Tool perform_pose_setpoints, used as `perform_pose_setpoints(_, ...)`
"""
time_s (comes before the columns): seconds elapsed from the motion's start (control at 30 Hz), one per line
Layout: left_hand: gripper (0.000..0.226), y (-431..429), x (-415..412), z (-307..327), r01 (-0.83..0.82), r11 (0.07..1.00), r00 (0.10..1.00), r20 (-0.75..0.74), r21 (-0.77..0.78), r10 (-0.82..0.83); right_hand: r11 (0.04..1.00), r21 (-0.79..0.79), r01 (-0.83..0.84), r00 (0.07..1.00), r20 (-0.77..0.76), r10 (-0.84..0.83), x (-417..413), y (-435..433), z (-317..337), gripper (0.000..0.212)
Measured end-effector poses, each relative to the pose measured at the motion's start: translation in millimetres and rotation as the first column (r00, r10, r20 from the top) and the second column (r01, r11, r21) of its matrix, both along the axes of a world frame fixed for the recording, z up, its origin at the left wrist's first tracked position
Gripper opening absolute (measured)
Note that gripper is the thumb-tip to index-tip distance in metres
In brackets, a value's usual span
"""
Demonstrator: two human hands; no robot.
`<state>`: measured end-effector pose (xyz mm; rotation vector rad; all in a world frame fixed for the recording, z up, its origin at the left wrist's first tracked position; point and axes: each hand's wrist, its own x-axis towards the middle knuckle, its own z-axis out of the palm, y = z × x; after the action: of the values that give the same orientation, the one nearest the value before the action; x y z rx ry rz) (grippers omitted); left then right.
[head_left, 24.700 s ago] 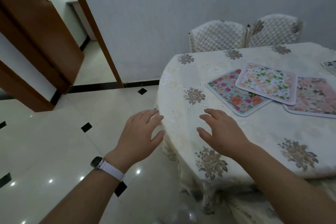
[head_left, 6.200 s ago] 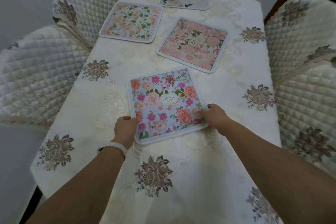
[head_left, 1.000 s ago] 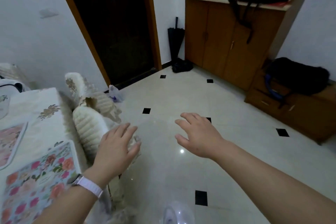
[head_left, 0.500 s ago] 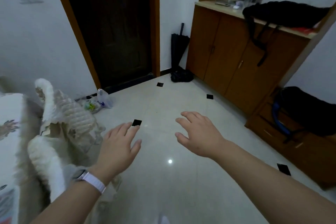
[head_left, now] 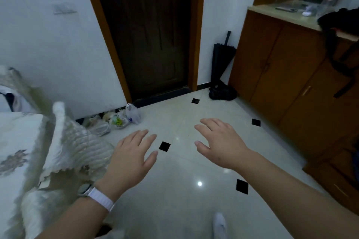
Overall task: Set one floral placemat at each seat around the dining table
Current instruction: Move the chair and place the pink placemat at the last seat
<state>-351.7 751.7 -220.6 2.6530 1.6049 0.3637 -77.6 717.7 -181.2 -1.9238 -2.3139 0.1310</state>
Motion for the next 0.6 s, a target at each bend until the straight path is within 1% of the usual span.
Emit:
perform_pose_setpoints(0.17,0.053,68.6,7.3,-5.5,-0.145,0.989,0.988,-0.052,-0.003,0.145,0.989,0.002,-0.146,0.989,-0.025,0.146,13.1,105.7,-12.6,0.053)
perform_pose_setpoints(0.33,0.055,128.5,18.8,4.4,-0.321,0.947,0.942,-0.101,-0.010,0.319,0.955,-0.029,-0.295,0.954,-0.054,0.293,17.0,214.2,0.4,0.054)
perform_pose_setpoints(0.47,0.054,159.6,18.5,18.6,-0.444,0.895,0.886,-0.128,0.036,0.445,0.890,-0.007,-0.456,0.889,-0.042,0.456,1.8,283.8,7.8,0.054)
perform_pose_setpoints(0.6,0.053,167.1,-5.9,26.7,-0.568,0.821,0.815,-0.106,0.053,0.570,0.816,-0.006,-0.577,0.815,-0.054,0.576,-33.3,331.4,6.1,0.056)
